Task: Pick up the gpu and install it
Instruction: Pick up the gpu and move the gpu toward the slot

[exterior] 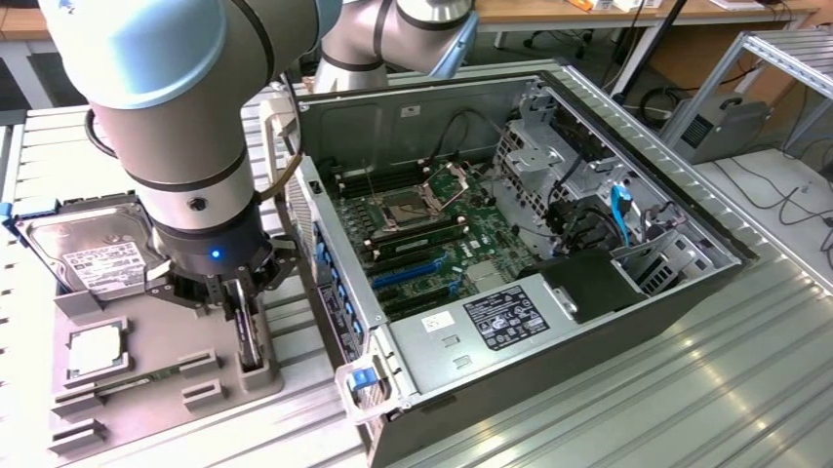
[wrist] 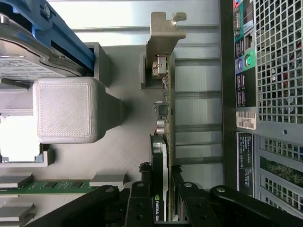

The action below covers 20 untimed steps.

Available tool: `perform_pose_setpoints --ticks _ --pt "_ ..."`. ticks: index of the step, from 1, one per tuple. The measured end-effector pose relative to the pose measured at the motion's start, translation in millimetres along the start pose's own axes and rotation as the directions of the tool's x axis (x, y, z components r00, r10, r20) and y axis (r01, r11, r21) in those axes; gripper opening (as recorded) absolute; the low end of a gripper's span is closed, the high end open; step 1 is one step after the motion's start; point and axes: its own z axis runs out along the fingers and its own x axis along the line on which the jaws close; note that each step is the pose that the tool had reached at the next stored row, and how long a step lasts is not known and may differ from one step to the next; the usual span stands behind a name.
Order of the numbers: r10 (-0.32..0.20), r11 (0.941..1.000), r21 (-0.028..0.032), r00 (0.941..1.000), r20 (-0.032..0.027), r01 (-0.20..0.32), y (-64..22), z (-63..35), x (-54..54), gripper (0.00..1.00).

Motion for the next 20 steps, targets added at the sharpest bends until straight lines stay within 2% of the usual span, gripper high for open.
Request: perform_pose_setpoints --ticks 6,20 --pt "0.000 1.0000 -0.0001 1.0000 0.0000 0.000 0.2 -5.2 -0.1 0.27" --pt "0.000 1.0000 -0.0002 1.0000 0.0001 0.000 1.8 -41.8 -0.9 0.27"
